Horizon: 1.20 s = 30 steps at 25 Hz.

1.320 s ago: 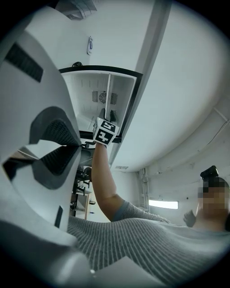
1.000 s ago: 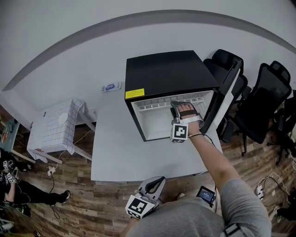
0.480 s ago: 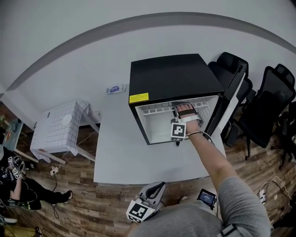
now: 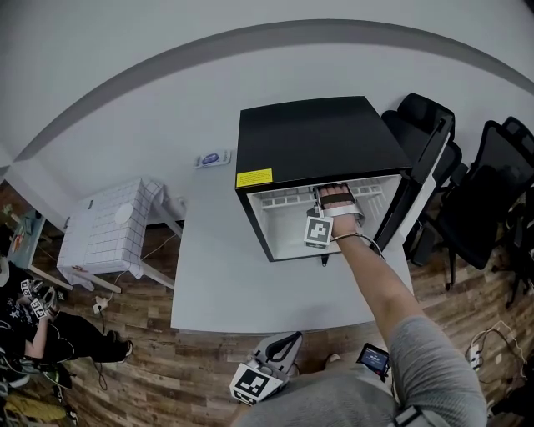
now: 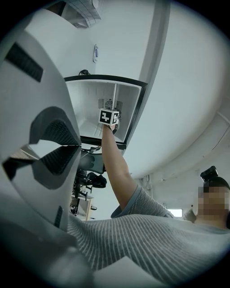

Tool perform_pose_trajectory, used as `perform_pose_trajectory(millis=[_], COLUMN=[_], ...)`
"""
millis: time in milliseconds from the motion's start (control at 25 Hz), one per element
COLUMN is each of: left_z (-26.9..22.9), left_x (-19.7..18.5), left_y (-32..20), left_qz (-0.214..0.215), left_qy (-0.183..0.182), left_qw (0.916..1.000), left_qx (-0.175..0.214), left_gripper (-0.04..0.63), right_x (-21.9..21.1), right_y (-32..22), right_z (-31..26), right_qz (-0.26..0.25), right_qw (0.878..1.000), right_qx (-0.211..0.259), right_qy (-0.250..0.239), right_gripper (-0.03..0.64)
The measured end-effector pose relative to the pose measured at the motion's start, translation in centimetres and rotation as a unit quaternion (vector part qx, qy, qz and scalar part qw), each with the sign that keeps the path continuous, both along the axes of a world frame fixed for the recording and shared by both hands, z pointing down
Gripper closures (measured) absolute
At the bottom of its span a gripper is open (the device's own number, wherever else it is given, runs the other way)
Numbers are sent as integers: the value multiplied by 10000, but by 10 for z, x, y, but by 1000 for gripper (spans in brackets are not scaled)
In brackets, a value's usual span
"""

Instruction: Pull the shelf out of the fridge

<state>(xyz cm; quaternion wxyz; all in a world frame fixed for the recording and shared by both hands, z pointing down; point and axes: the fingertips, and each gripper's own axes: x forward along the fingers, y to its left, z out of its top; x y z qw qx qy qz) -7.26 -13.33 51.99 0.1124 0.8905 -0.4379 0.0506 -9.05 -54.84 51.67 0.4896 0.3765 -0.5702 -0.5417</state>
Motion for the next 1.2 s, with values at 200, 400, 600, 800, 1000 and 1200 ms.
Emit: perform_pose_trajectory(millis=[200,400,600,800,1000,1200], left_z=[1,2,1,-1,0,-1], left_x=[0,0,2,2,1,-1], left_y=[-2,-2,-3,-1,0,1], left_qz=[-25,-56,-34,-72,-83,-118], left_qy=[8,19,14,37,16,36], left_qw=[10000,10000,10000,10000,10000,9999], left_qx=[-25,-33,14,-2,19,54], left_gripper=[584,584,584,584,584,584], right_x=[-9,-12,-7,-9,-11,-15], right_y=[-6,-5,-8,-6,-5,-2], right_z=[-5,-14,-11,-10,-13,-17], right_qz=[-53,-66,31,-67,-76,-86], right_qw=[9998,9991,9992,9993,9986,9975], right_qx=[24,134,147,66,28,-4], right_qy=[-187,-389,-361,-364,-522,-697], right_gripper=[498,580,581,581,581,581])
